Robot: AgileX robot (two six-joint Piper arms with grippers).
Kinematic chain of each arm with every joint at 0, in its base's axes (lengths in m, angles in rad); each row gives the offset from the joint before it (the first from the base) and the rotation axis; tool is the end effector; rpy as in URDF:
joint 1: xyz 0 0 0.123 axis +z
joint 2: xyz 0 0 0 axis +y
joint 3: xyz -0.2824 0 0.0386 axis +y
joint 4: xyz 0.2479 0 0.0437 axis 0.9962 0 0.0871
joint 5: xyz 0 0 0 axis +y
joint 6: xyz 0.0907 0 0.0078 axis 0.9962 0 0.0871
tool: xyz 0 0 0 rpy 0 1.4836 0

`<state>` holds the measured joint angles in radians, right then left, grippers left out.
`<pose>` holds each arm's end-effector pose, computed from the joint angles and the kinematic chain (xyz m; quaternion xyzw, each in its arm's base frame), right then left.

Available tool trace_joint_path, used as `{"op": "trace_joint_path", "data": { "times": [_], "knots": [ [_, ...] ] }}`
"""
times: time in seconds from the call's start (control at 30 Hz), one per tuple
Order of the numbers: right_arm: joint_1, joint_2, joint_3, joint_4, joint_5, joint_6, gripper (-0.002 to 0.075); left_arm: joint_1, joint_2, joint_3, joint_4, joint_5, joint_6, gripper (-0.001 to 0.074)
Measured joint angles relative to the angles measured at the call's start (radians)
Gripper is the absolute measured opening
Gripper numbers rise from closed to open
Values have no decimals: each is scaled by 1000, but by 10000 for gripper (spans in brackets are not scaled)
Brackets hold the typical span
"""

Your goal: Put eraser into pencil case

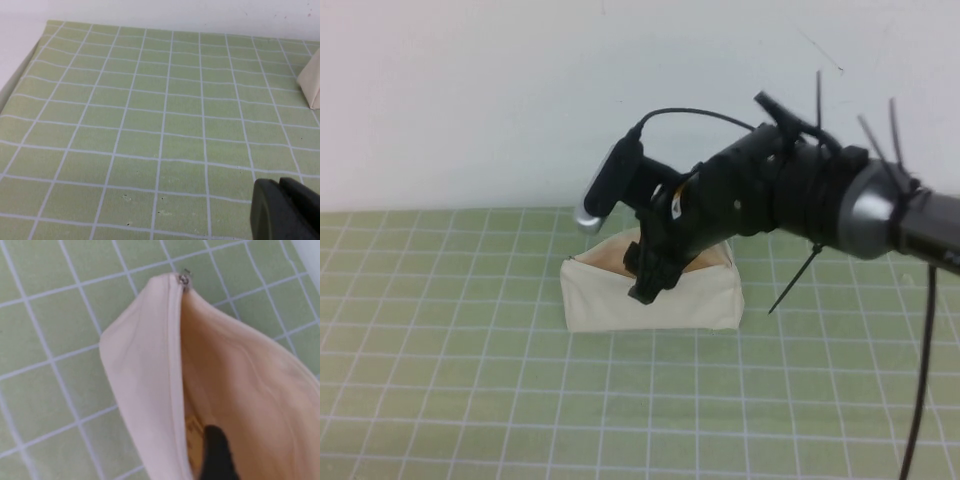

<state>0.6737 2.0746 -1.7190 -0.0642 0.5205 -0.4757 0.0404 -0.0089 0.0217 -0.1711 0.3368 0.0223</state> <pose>0.3784 0.2983 0.2417 -0.5188 0.7649 0.0124 0.3815 0.0537 -0.0030 0.1763 -0.0540 0.7902 -0.0524 0.6082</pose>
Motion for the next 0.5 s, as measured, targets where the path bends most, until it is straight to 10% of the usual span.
{"op": "trace_joint_path", "data": {
  "times": [0.23, 0.5],
  "knots": [
    [13, -228, 74, 2, 104, 104, 76, 0, 0, 0, 0, 0, 0, -4],
    [14, -625, 402, 8, 7, 158, 5, 0, 0, 0, 0, 0, 0, -4]
  ]
}}
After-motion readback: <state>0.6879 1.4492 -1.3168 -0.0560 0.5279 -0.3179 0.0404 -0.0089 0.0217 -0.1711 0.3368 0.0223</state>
